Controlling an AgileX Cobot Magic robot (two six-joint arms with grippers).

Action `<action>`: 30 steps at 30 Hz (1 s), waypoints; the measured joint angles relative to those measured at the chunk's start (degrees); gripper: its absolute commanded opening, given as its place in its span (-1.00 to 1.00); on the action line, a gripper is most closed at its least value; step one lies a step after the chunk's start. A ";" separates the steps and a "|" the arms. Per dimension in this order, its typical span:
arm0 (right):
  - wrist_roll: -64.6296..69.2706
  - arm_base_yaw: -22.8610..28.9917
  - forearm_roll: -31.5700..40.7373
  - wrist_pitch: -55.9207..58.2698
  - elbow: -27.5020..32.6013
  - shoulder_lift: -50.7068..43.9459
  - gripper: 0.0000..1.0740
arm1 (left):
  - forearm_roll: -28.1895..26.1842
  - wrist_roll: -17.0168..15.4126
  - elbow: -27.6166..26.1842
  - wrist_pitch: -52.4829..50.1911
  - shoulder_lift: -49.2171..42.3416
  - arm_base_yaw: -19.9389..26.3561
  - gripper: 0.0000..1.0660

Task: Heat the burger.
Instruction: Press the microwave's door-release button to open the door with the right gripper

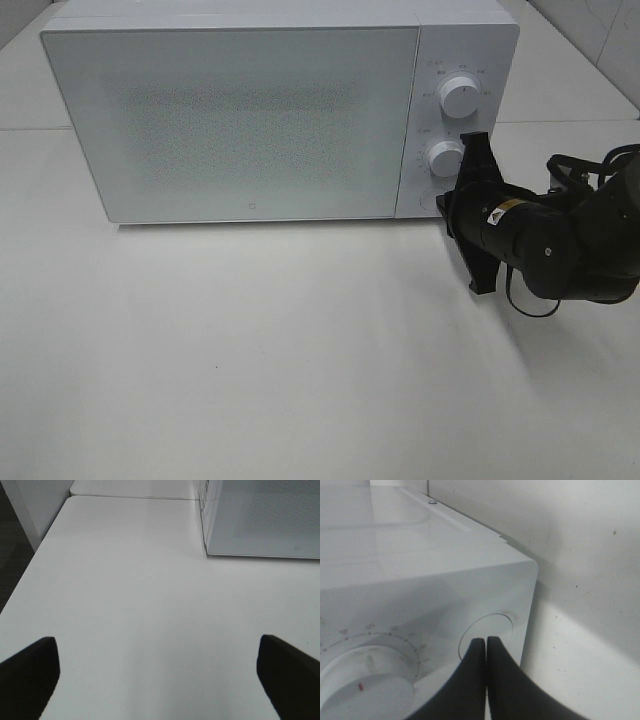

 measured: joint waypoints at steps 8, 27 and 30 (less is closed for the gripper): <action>0.23 0.00 0.00 0.06 -2.58 2.52 -1.00 | 0.00 0.00 0.00 0.00 0.00 0.00 0.88; -1.55 -0.69 0.97 -1.26 -3.72 3.50 -1.00 | 0.00 0.00 0.00 0.00 0.00 0.00 0.88; -1.66 -0.52 1.43 -1.72 -3.67 3.55 -1.00 | 0.00 0.00 0.00 0.00 0.00 0.00 0.88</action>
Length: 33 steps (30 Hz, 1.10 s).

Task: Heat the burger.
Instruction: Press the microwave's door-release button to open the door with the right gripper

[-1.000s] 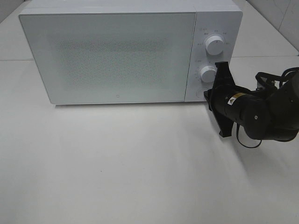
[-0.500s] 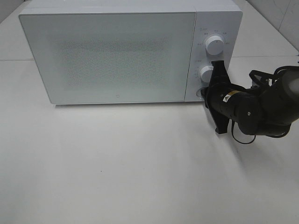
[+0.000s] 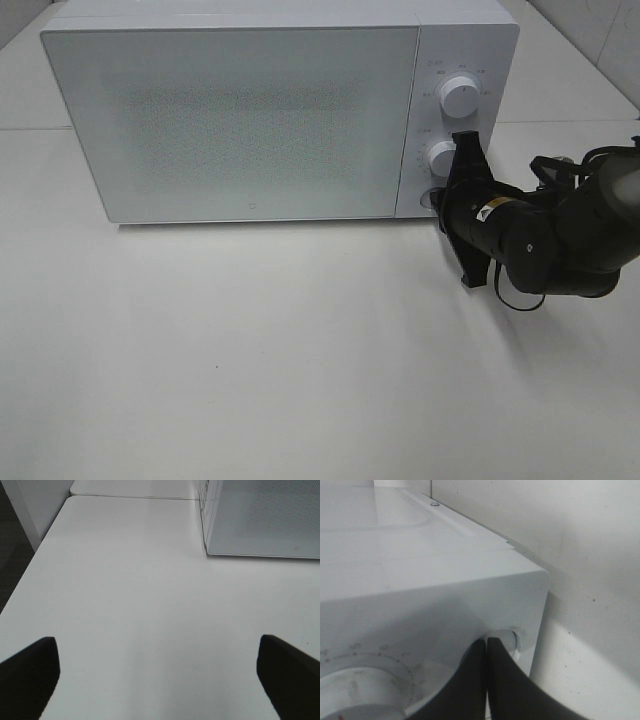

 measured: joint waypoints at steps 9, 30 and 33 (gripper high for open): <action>-0.63 0.29 0.97 -1.38 0.11 0.29 -1.00 | 0.00 0.00 0.00 0.00 0.00 0.00 0.88; -1.03 0.80 2.01 -4.87 0.57 1.20 -1.00 | 0.00 0.00 0.00 0.00 0.00 0.00 0.88; -1.03 0.80 2.01 -4.93 0.57 1.20 -1.00 | 0.00 0.00 0.00 0.00 0.00 0.00 0.88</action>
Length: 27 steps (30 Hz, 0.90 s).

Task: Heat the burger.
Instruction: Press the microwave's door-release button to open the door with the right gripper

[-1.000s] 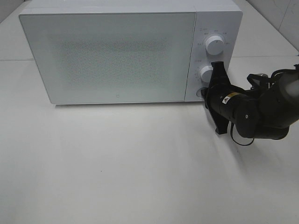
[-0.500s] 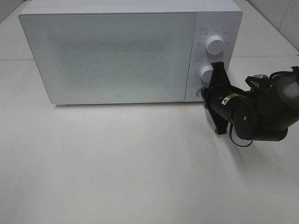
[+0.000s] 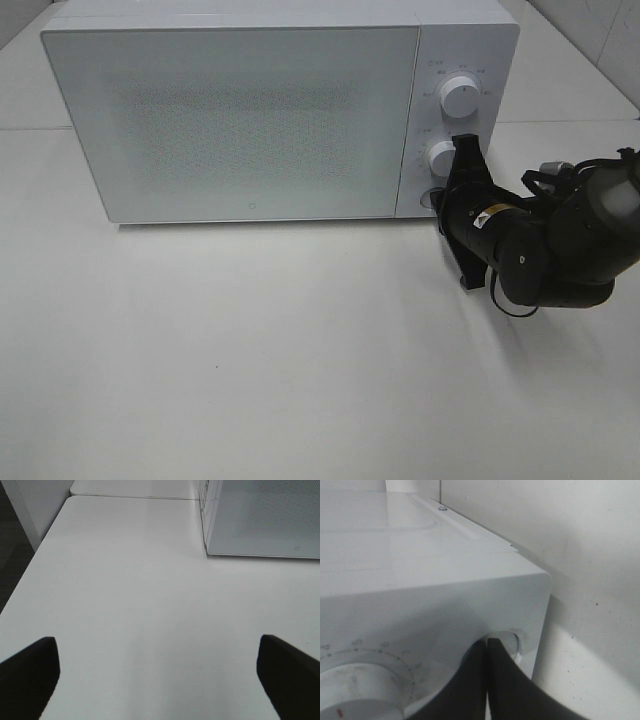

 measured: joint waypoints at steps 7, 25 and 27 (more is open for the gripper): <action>-0.46 0.00 0.00 -0.57 -0.34 0.86 -1.00 | 0.00 0.00 0.00 0.00 0.00 0.00 0.88; -1.49 0.34 1.89 0.17 -3.55 3.21 -1.00 | 0.00 0.00 0.00 0.00 0.00 0.00 0.88; -1.49 0.34 1.89 0.40 -3.61 3.21 -1.00 | 0.00 0.00 0.00 0.00 0.00 0.00 0.88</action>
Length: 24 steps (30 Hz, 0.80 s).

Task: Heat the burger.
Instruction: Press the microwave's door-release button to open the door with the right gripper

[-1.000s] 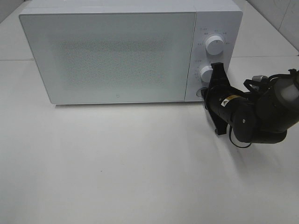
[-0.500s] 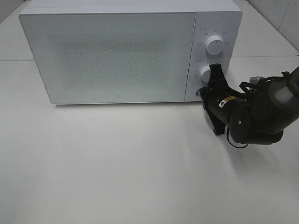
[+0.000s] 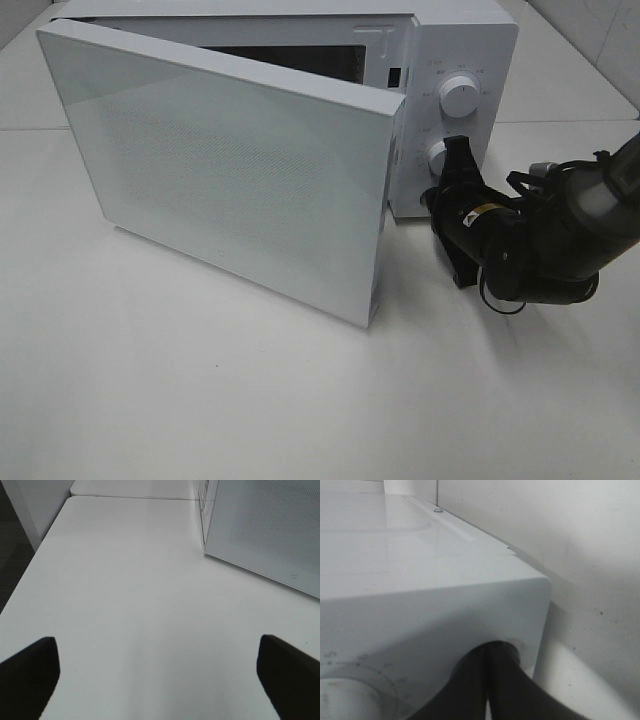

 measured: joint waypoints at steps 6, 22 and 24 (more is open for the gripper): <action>0.00 0.00 -0.23 0.92 -0.17 0.00 -1.00 | 0.00 0.00 0.00 0.00 0.00 0.00 0.88; 5.96 -0.86 -5.10 0.00 1.78 -1.15 -1.00 | 0.00 0.00 0.00 0.00 0.00 0.00 0.88; 6.19 -0.86 -5.39 -0.29 2.23 -1.26 -1.00 | 0.00 0.00 0.00 0.00 0.00 0.00 0.88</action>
